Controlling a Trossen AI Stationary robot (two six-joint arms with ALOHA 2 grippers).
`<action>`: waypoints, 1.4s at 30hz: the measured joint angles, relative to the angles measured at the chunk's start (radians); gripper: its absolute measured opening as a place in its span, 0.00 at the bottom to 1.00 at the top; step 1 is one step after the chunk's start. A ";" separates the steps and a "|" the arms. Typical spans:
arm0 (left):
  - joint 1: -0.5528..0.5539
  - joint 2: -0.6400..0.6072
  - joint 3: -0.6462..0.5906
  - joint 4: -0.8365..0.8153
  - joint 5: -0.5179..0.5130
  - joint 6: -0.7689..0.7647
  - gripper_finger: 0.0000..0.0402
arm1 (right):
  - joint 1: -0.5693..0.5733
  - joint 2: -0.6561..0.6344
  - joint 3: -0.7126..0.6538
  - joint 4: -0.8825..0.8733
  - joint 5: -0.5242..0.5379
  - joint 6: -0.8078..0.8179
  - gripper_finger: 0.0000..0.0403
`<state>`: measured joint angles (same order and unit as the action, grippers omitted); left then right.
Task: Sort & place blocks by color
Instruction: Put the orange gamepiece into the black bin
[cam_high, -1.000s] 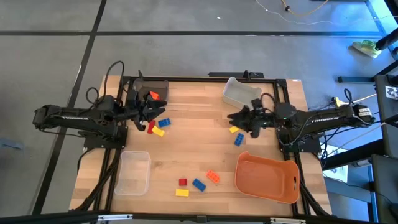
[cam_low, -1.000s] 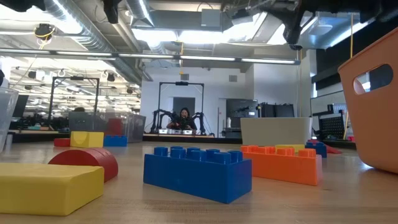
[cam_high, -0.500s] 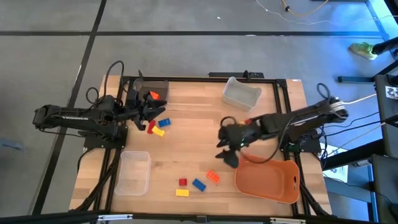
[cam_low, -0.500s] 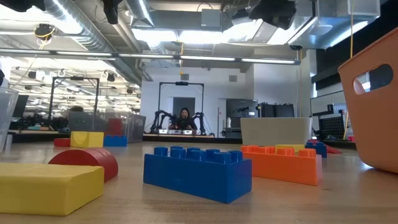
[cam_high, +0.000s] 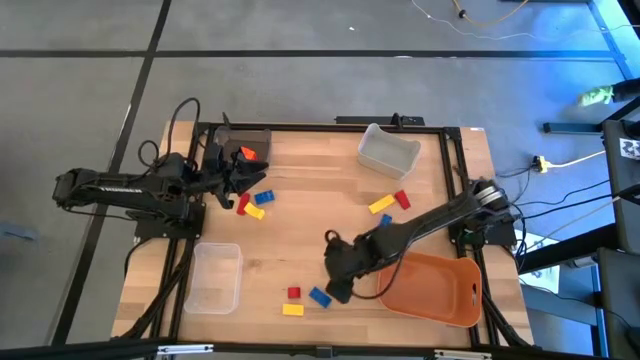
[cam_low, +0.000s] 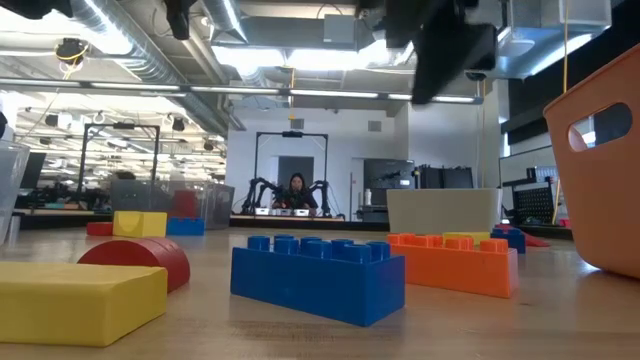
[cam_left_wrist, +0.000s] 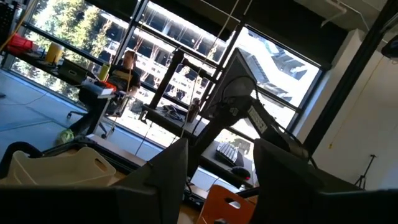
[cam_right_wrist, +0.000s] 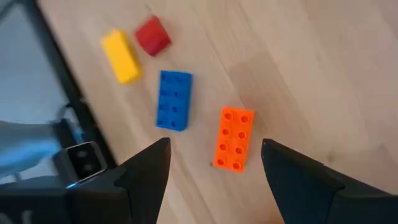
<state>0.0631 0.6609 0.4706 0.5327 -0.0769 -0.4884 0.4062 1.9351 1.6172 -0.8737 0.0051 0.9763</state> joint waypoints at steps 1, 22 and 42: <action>0.000 0.000 0.000 0.000 0.000 0.000 0.43 | 0.002 0.026 0.015 -0.026 0.000 0.019 0.62; 0.000 -0.001 0.001 0.001 0.000 -0.030 0.43 | 0.028 0.214 0.050 -0.072 -0.107 0.170 0.62; 0.000 -0.002 0.001 0.001 0.000 -0.033 0.43 | 0.043 0.283 0.049 -0.067 -0.080 0.172 0.62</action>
<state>0.0628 0.6594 0.4717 0.5339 -0.0769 -0.5217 0.4496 2.2177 1.6661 -0.9405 -0.0752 1.1482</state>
